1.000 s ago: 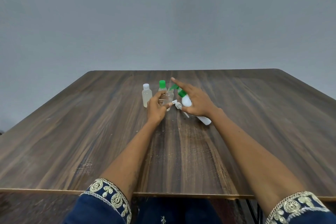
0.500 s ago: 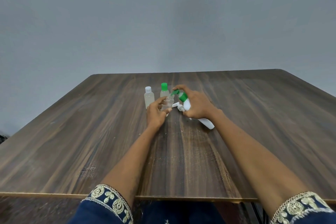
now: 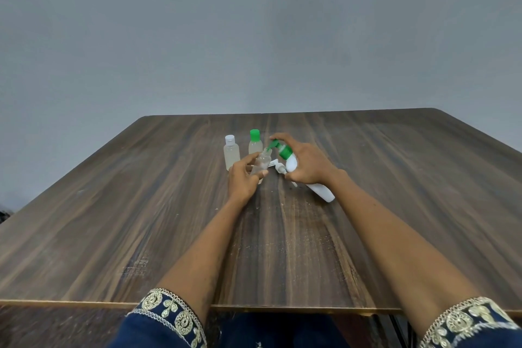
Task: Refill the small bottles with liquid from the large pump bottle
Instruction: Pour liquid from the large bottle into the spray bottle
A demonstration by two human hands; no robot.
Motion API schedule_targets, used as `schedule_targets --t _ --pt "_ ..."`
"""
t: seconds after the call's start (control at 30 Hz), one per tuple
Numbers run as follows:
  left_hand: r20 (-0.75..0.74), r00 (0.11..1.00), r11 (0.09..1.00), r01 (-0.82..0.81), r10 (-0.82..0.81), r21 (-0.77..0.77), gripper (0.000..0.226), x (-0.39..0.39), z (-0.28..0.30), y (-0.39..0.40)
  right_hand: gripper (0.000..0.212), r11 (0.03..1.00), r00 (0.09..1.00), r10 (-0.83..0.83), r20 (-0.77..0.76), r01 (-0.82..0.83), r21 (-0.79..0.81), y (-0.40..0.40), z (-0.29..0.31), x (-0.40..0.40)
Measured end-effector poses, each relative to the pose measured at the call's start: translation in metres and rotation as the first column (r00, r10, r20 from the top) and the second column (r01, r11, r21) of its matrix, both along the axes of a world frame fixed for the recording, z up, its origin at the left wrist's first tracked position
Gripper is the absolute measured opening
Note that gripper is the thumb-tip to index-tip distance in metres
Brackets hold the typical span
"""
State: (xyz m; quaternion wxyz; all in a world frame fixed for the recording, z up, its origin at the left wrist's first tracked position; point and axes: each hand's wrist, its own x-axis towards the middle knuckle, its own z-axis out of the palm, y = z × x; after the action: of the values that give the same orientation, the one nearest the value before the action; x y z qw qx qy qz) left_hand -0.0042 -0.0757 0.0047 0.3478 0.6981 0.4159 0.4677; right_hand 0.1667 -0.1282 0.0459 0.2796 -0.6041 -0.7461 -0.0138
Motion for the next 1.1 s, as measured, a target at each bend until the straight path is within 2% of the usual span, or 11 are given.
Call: schedule_targets --t 0.2,0.47,0.73,0.93,1.1 --pt "-0.014 1.000 1.000 0.025 -0.025 -0.008 0.049 0.0018 -0.0004 -0.0010 0.060 0.999 0.999 -0.016 -0.031 0.017 0.031 0.0005 0.0003 -0.0022" --pt "0.003 1.000 1.000 0.017 -0.017 -0.015 0.052 0.0030 0.0016 0.0000 0.069 0.999 0.999 -0.015 -0.044 0.016 0.028 -0.0024 0.0038 -0.0010" --pt "-0.026 0.999 0.999 0.038 -0.038 -0.021 0.050 0.0028 0.0013 -0.0042 0.058 1.000 0.999 -0.017 -0.049 0.018 0.024 -0.0017 0.0030 -0.0026" --pt "-0.027 1.000 1.000 0.003 -0.003 -0.006 0.051 -0.0011 0.0037 -0.0027 0.068 1.000 0.999 -0.018 -0.040 0.018 -0.014 -0.0014 0.0053 -0.0039" --pt "-0.059 0.998 1.000 0.012 -0.013 -0.026 0.052 -0.0021 0.0000 -0.0029 0.055 0.998 0.999 -0.025 -0.022 0.024 -0.053 -0.0010 0.0087 -0.0057"
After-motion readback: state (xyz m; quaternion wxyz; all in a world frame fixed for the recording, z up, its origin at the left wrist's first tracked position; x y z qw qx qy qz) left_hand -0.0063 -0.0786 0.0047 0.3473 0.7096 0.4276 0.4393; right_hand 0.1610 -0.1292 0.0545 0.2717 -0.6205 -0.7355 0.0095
